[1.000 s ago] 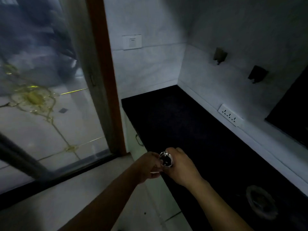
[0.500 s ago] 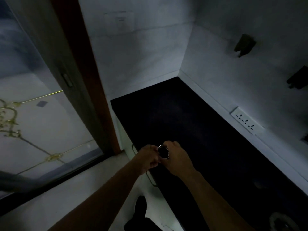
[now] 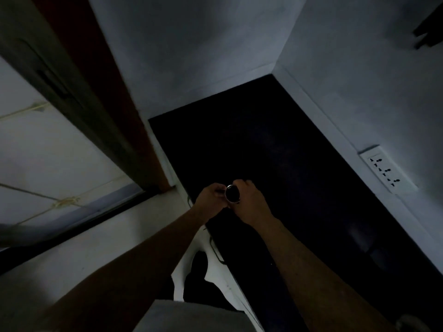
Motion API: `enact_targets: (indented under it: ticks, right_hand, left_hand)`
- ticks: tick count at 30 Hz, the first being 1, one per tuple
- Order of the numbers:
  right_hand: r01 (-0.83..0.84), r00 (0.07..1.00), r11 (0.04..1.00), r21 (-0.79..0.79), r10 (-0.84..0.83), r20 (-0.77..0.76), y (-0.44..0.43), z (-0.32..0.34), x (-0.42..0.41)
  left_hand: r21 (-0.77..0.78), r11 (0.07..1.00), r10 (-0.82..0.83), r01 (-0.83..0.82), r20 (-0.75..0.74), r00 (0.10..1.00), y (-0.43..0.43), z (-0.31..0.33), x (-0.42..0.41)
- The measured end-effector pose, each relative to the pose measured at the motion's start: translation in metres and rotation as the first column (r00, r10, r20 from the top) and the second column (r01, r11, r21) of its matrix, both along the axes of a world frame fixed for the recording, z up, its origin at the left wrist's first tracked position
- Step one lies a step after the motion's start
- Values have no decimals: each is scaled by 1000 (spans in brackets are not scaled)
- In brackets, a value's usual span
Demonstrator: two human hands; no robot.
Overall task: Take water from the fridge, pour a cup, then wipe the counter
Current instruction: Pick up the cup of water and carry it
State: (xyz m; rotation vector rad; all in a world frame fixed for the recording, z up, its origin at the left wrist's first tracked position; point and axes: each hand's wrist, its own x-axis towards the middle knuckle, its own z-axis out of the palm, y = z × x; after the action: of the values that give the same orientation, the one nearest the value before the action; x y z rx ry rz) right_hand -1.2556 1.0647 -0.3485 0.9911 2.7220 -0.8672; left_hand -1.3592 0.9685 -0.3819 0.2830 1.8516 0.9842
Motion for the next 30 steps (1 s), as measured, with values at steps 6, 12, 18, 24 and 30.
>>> enact_targets:
  ticks: [6,12,18,24,30]
  right_hand:
    - [28,999,998,-53,-25,46,5,-15,-7]
    - [58,996,995,-85,-51,78,10,-16,-8]
    - [42,995,998,-46,-37,94,5,-2,-3]
    - [81,993,993,80,-88,85,-6,33,25]
    - [181,929,952,248,-248,274,-34,94,53]
  left_hand:
    - [-72,985,-163,155,-124,979,10,-18,-10]
    - [-167,952,-289,255,-229,929,21,4,-9]
    - [-243,922,-360,301,-256,897,20,24,-9]
    - [-324,882,-451,342,-374,810,4,70,-31]
    - [-479,721,-687,501,-593,421,-9,146,-34]
